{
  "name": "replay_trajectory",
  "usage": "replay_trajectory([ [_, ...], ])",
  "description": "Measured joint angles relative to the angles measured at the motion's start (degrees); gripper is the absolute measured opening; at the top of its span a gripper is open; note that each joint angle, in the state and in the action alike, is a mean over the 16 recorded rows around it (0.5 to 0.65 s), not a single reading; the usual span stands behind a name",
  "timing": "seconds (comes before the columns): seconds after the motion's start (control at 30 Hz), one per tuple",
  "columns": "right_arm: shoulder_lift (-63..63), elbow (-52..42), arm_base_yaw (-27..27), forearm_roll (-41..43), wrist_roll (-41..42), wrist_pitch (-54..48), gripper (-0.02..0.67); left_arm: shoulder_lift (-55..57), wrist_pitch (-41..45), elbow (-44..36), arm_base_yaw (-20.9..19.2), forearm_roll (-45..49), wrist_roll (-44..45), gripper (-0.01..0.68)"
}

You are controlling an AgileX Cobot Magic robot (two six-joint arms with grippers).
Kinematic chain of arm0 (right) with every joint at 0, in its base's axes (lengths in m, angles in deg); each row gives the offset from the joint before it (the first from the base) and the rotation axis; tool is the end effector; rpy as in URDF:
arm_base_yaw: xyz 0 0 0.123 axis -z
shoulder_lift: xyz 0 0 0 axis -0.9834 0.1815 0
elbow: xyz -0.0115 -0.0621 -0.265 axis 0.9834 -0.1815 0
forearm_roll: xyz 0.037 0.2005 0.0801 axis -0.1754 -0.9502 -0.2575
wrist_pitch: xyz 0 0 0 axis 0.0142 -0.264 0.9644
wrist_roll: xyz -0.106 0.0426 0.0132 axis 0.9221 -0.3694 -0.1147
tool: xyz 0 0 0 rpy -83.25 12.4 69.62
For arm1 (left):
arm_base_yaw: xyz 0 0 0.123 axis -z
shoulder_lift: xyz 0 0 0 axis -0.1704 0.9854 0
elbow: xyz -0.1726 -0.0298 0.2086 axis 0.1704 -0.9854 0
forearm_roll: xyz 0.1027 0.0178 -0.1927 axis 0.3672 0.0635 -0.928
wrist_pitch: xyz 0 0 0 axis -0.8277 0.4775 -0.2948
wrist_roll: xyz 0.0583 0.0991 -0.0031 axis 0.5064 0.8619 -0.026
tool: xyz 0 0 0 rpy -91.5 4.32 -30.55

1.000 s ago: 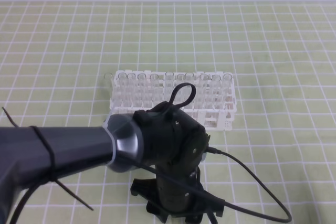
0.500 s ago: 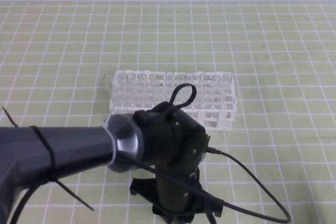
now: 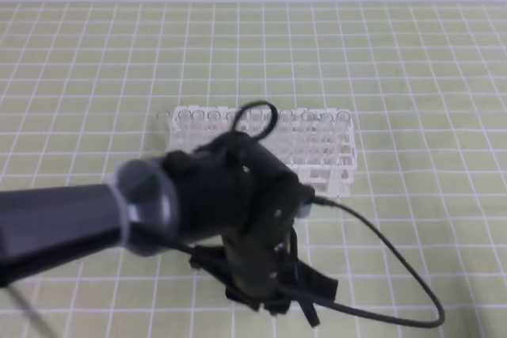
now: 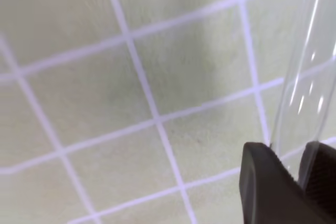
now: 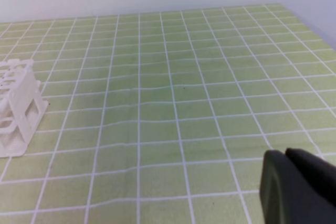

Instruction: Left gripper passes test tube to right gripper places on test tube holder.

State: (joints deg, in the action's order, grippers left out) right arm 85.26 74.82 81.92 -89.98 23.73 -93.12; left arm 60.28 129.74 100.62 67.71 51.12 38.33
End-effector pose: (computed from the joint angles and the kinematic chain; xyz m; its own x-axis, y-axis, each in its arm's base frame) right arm 0.0585 -0.0004 0.1833 -0.1913 0.1130 -0.9750 0.0456 0.9933 0.1061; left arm 0.1646 -0.2659 0.1850 -0.8878 0.4497 -0.0980 0.4573 0.8859 -0.0779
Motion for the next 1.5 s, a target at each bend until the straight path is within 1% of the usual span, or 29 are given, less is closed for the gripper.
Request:
replay_trajectory([
  [0.17, 0.0, 0.0, 0.0, 0.0, 0.0, 0.0, -0.018, -5.3, -2.3, -2.2, 1.4, 5.0, 0.1, 0.103],
  [0.33, 0.0, 0.0, 0.0, 0.0, 0.0, 0.0, -0.018, -12.6, -9.8, -9.2, 3.3, 9.9, 0.2, 0.105],
  [0.43, 0.0, 0.0, 0.0, 0.0, 0.0, 0.0, -0.018, -17.8, -16.9, -15.2, 4.3, 12.2, 0.3, 0.107],
  [0.67, 0.0, 0.0, 0.0, 0.0, 0.0, 0.0, -0.018, -31.1, -37.8, -31.3, 5.6, 16.7, 0.3, 0.103],
  [0.77, 0.0, 0.0, 0.0, 0.0, 0.0, 0.0, -0.018, -35.4, -43.9, -36.3, 5.7, 18.2, 0.3, 0.103],
  [0.87, 0.0, 0.0, 0.0, 0.0, 0.0, 0.0, -0.018, -38.6, -47.7, -40.0, 5.7, 19.7, 0.3, 0.101],
  [1.07, 0.0, 0.0, 0.0, 0.0, 0.0, 0.0, -0.018, -41.3, -50.3, -43.4, 5.7, 23.1, 0.3, 0.101],
  [1.27, 0.0, 0.0, 0.0, 0.0, 0.0, 0.0, -0.018, -41.4, -51.7, -43.9, 5.7, 26.4, 0.4, 0.1],
  [1.5, 0.0, 0.0, 0.0, 0.0, 0.0, 0.0, -0.018, -41.3, -56.3, -43.9, 5.7, 29.5, 0.3, 0.101],
])
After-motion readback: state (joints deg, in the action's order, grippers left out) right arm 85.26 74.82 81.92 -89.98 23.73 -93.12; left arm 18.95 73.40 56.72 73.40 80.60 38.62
